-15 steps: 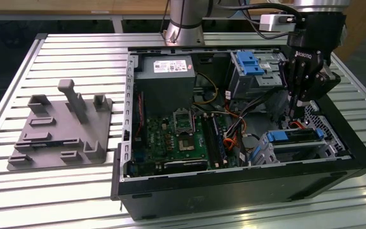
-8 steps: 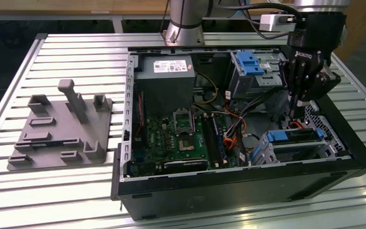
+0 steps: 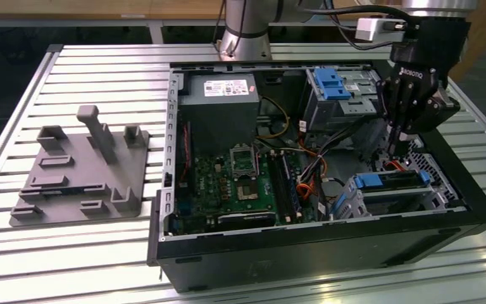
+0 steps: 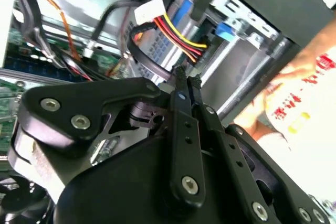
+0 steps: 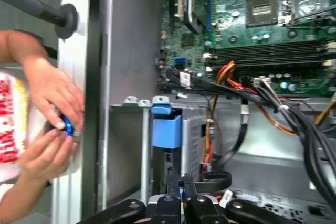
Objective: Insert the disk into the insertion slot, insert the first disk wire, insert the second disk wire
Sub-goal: 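Insert the second disk wire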
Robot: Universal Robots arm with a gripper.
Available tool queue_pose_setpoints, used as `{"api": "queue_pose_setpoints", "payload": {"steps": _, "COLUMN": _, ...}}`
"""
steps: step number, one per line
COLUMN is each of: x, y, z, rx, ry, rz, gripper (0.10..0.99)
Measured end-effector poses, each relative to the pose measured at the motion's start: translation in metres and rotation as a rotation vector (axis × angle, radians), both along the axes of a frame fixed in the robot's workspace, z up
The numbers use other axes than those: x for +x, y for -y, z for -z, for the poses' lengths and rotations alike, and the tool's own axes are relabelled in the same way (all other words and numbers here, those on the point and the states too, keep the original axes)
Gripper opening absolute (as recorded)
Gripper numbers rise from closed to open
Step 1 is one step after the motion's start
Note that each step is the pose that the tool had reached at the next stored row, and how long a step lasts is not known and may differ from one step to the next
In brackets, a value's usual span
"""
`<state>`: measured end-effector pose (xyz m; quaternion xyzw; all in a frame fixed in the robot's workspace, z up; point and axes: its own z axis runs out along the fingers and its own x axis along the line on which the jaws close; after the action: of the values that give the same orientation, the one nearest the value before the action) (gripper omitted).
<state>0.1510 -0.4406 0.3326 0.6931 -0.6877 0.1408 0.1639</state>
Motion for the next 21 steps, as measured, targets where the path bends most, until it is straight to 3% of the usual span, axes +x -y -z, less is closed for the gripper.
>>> {"api": "queue_pose_setpoints", "payload": {"steps": 3, "x": 0.0, "y": 0.0039, "z": -0.0001, "rx": 0.029, "ry": 0.0002, "rz": 0.0, "gripper": 0.149}}
{"api": "queue_pose_setpoints", "payload": {"steps": 8, "x": -0.0003, "y": 0.0117, "z": -0.0001, "rx": 0.054, "ry": 0.0003, "rz": 0.0, "gripper": 0.149}}
{"api": "queue_pose_setpoints", "payload": {"steps": 15, "x": -0.0009, "y": 0.0218, "z": -0.0001, "rx": 0.099, "ry": 0.0009, "rz": 0.0, "gripper": 0.149}}
{"api": "queue_pose_setpoints", "payload": {"steps": 16, "x": -0.0009, "y": 0.0231, "z": -0.0001, "rx": 0.107, "ry": 0.0015, "rz": 0.0, "gripper": 0.149}}
{"api": "queue_pose_setpoints", "payload": {"steps": 21, "x": -0.0017, "y": 0.0274, "z": -0.0001, "rx": 0.176, "ry": 0.0104, "rz": 0.0, "gripper": 0.149}}
